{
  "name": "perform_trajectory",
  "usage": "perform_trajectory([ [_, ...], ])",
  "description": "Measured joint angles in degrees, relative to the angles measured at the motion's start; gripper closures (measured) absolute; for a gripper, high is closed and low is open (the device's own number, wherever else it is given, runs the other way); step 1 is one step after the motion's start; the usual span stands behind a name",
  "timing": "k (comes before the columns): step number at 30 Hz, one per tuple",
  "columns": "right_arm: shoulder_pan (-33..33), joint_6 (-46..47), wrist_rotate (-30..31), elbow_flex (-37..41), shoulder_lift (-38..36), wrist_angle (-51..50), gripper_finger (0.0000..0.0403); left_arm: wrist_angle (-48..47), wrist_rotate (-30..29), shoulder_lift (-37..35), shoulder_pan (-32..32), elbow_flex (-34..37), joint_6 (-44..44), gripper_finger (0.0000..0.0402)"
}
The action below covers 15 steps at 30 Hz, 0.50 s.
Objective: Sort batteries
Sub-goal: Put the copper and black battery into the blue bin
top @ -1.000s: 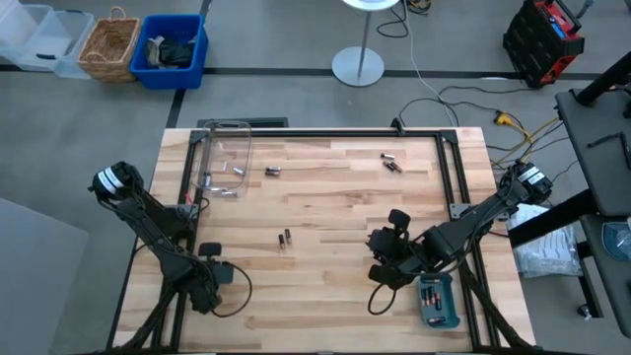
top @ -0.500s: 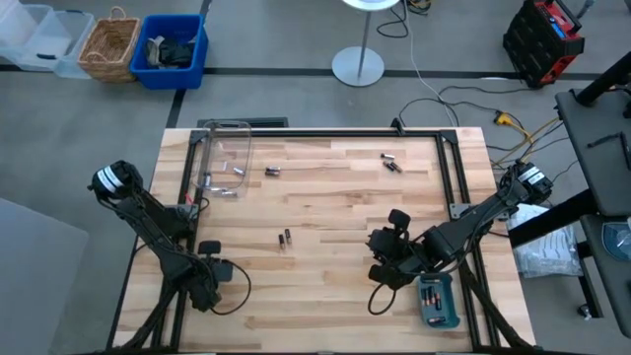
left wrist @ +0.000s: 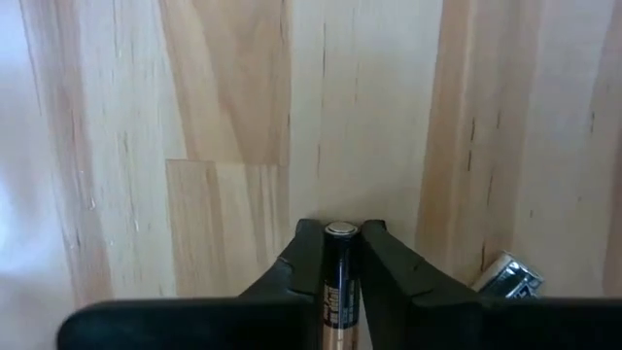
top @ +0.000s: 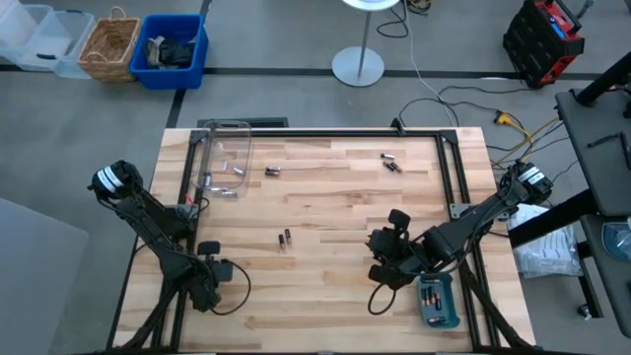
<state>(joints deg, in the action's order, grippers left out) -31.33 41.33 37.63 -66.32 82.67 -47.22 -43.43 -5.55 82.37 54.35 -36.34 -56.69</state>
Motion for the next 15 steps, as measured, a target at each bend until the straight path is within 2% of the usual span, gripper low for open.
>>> perform_trajectory([
  [3, 0.0, -0.1, 0.0, 0.0, 0.0, 0.0, 0.0313, -1.5, -2.3, 0.3, 0.0, -1.7, 0.8, 0.0379],
  [10, 0.0, -1.5, 0.2, 0.0, 0.0, 2.2, 0.0313, -3.9, -18.2, 0.2, -0.3, -9.7, 6.2, 0.0379],
  [15, 0.0, -8.2, 1.5, 0.8, 0.8, 11.4, 0.0324, -4.1, -30.2, 0.0, -0.6, -16.0, 9.4, 0.0379],
])
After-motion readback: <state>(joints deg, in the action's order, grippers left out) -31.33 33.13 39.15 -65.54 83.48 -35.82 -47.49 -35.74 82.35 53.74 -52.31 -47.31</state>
